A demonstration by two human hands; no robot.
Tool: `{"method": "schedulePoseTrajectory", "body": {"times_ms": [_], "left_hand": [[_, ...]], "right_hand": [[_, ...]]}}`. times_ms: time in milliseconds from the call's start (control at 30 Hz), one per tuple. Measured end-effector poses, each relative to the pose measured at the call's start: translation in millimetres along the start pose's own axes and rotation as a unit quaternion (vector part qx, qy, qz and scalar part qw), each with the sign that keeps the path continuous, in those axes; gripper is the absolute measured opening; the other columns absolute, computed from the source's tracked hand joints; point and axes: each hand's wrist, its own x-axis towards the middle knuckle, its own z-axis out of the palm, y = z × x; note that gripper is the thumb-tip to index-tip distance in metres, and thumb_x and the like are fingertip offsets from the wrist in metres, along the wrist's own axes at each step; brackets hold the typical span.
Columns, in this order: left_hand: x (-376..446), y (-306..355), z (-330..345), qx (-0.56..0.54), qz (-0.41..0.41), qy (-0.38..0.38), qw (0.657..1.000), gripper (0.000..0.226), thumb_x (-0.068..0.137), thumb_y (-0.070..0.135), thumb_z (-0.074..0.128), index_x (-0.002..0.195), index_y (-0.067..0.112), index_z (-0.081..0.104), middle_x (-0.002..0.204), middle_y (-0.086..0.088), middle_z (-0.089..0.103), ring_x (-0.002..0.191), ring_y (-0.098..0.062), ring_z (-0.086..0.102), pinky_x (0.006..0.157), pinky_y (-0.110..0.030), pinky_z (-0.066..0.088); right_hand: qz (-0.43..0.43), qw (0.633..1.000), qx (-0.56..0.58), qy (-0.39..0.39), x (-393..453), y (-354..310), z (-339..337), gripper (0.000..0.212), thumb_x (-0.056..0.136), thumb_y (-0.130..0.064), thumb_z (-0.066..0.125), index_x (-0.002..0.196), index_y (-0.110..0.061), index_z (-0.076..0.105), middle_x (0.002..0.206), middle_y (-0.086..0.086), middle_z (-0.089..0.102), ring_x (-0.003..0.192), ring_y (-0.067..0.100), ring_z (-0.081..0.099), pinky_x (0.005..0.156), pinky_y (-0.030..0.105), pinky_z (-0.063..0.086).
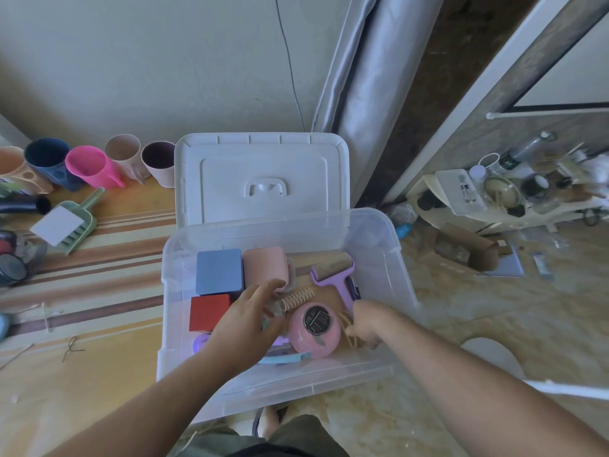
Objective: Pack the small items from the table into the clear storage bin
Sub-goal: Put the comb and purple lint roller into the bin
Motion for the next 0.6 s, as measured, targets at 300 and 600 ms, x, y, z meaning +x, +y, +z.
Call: {"method": "schedulePoseTrajectory", "body": {"times_ms": [300,600], "left_hand": [[-2,-11,-3,0.040,0.020,0.001,0.999,0.035,0.095,0.032,0.064,0.129,0.041,0.059,0.124,0.016,0.056,0.099,0.001,0.054,0.081,-0.013,0.048],[10,-26,-90,0.214,0.119,0.127,0.961,0.064,0.076,0.034,0.072,0.138,0.026,0.060,0.132,-0.007,0.055,0.124,-0.034,0.050,0.100,-0.049,0.045]], "right_hand": [[-0.014,0.994,-0.088,0.061,-3,-15,-12,0.036,0.098,-0.004,0.061,0.134,-0.006,0.062,0.125,0.014,0.069,0.108,0.034,0.069,0.081,0.036,0.056],[-0.287,0.875,0.008,0.390,-43,-122,-44,0.063,0.090,-0.037,0.071,0.145,-0.012,0.054,0.154,0.012,0.047,0.141,0.036,0.043,0.110,0.049,0.043]]}}
